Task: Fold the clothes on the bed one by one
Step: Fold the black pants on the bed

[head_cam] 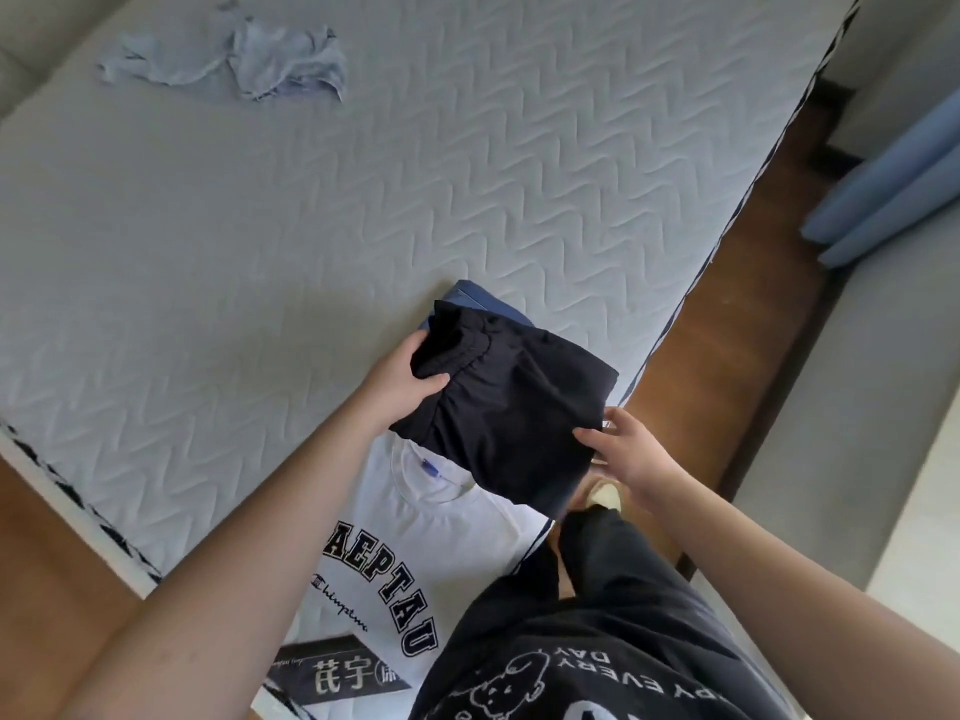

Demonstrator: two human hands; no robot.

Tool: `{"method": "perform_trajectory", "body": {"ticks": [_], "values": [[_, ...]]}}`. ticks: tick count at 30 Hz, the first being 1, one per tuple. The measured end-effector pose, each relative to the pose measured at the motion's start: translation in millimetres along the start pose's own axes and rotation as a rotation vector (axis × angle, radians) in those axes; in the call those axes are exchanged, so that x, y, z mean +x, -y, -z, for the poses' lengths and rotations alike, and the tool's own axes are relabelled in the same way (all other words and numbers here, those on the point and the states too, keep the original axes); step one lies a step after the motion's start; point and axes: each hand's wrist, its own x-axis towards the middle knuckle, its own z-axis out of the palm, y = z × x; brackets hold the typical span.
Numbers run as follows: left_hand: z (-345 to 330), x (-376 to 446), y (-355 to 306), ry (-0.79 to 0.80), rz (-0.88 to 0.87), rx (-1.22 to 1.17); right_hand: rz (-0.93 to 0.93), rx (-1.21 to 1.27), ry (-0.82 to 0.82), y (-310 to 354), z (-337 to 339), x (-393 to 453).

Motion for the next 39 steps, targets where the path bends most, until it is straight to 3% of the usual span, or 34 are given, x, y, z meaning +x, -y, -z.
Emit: {"method": "perform_trajectory", "body": {"ticks": [12,20,27,33,39], "values": [[-15,140,38,0.144,0.117,0.063,-0.162,0.004,-0.08,-24,-18,120],[-49,193,88,0.086,0.109,0.129,-0.208,-0.341,-0.072,-40,-13,188],[-69,235,82,0.001,0.178,0.127,-0.208,-0.003,-0.198,-20,-6,221],[-69,252,88,-0.021,0.139,0.132,-0.025,-0.228,-0.379,-26,-9,226],[-80,243,86,-0.106,0.001,0.238,0.029,-0.556,-0.454,-29,-11,235]]}}
